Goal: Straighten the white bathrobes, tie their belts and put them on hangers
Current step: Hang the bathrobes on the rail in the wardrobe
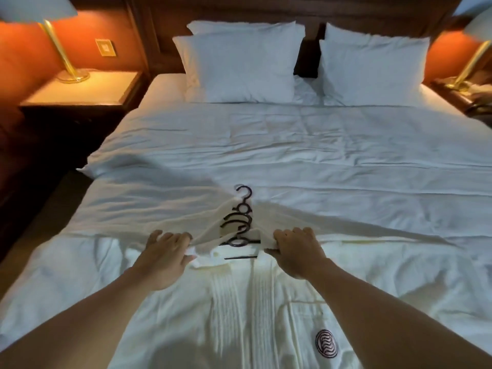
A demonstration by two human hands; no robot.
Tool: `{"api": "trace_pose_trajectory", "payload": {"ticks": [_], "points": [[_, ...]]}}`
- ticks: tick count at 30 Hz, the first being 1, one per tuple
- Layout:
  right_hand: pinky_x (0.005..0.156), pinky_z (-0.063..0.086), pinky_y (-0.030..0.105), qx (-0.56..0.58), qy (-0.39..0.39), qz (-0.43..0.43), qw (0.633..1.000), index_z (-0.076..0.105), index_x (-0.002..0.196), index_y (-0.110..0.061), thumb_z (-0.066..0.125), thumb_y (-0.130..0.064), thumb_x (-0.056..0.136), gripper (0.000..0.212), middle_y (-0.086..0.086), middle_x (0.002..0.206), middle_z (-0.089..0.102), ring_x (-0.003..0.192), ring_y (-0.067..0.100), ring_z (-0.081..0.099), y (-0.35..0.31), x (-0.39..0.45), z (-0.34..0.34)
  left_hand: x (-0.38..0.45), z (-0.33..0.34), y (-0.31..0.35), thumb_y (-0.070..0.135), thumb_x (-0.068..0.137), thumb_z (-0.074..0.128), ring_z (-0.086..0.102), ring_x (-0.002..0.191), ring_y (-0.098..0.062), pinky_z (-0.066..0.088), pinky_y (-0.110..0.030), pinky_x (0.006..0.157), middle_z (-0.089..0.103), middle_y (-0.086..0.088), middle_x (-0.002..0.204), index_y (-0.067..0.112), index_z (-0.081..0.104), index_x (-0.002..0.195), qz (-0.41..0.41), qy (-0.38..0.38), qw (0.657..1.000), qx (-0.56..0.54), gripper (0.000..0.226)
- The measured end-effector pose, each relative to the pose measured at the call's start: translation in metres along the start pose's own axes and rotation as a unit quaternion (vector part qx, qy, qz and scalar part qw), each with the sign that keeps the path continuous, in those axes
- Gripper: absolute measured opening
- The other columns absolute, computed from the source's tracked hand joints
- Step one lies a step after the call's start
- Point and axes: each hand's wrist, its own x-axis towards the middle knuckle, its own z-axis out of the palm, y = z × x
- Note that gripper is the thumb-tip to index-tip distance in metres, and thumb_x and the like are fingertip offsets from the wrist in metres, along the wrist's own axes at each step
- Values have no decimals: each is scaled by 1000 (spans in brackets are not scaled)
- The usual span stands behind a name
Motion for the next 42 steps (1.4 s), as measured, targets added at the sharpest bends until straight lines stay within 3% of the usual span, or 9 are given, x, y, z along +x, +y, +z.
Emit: {"api": "trace_pose_trajectory", "payload": {"ticks": [3, 7, 11, 14, 19, 22, 24, 30, 42], "points": [[78, 44, 40, 53, 33, -16, 998, 52, 111, -22, 38, -63, 100, 46, 5, 111, 68, 100, 31, 64, -11, -35, -61, -35, -74, 5, 45, 100, 51, 60, 84, -25, 40, -35, 71, 62, 1, 91, 17, 49, 107, -9, 20, 997, -74, 29], [70, 39, 37, 78, 58, -54, 994, 44, 106, -25, 36, -71, 97, 48, 5, 110, 67, 96, 30, 64, -48, -98, -146, -118, -156, 13, 51, 100, 45, 56, 84, -13, 46, -31, 73, 56, 8, 91, 25, 41, 103, -40, 54, 991, -119, 26], [66, 41, 36, 21, 135, -120, 983, 45, 114, -23, 26, -76, 94, 60, 3, 108, 68, 92, 29, 67, -108, -170, -222, -227, -223, 10, 56, 97, 41, 51, 75, -4, 45, -25, 72, 52, 13, 75, 29, 38, 104, -83, 102, 987, -88, 27], [68, 39, 35, 14, 177, -159, 971, 44, 114, -22, 25, -74, 96, 58, 6, 111, 68, 96, 31, 66, -166, -222, -283, -311, -281, -1, 68, 86, 26, 47, 55, -6, 31, -18, 50, 48, 9, 61, 27, 42, 98, -101, 161, 981, -40, 46], [68, 45, 36, 29, 220, -218, 950, 47, 113, -25, 30, -71, 98, 51, 5, 109, 69, 90, 27, 65, -281, -324, -358, -492, -369, -18, 85, 84, 6, 46, 50, -6, 29, -28, 46, 48, 9, 61, 32, 38, 85, -165, 228, 960, 3, 62], [68, 49, 35, 38, 216, -271, 937, 43, 103, -32, 32, -71, 97, 41, -2, 97, 62, 80, 18, 58, -342, -376, -388, -593, -412, -12, 88, 78, -7, 57, 59, -19, 33, -32, 52, 50, 10, 64, 28, 38, 85, -207, 251, 945, 42, 76], [68, 46, 35, 49, 231, -292, 927, 47, 100, -31, 34, -69, 98, 40, -2, 95, 62, 80, 21, 57, -376, -403, -403, -649, -433, -10, 85, 78, -1, 65, 76, -31, 34, -34, 59, 62, 0, 74, 26, 37, 86, -248, 255, 932, 70, 71], [72, 48, 39, 44, 295, -440, 847, 61, 108, -20, 31, -68, 98, 57, 12, 108, 71, 98, 37, 68, -493, -495, -444, -835, -485, 27, 95, 70, -5, 67, 78, -28, 43, -35, 64, 69, -6, 84, 25, 46, 86, -374, 279, 877, 110, 88], [78, 47, 39, 95, 290, -688, 659, 60, 112, -16, 33, -66, 99, 59, 16, 116, 68, 105, 37, 65, -662, -736, -484, -1148, -552, 224, 91, 78, 8, 66, 82, -28, 47, -37, 68, 67, -5, 85, 28, 44, 86, -593, 256, 716, 265, 73]]}}
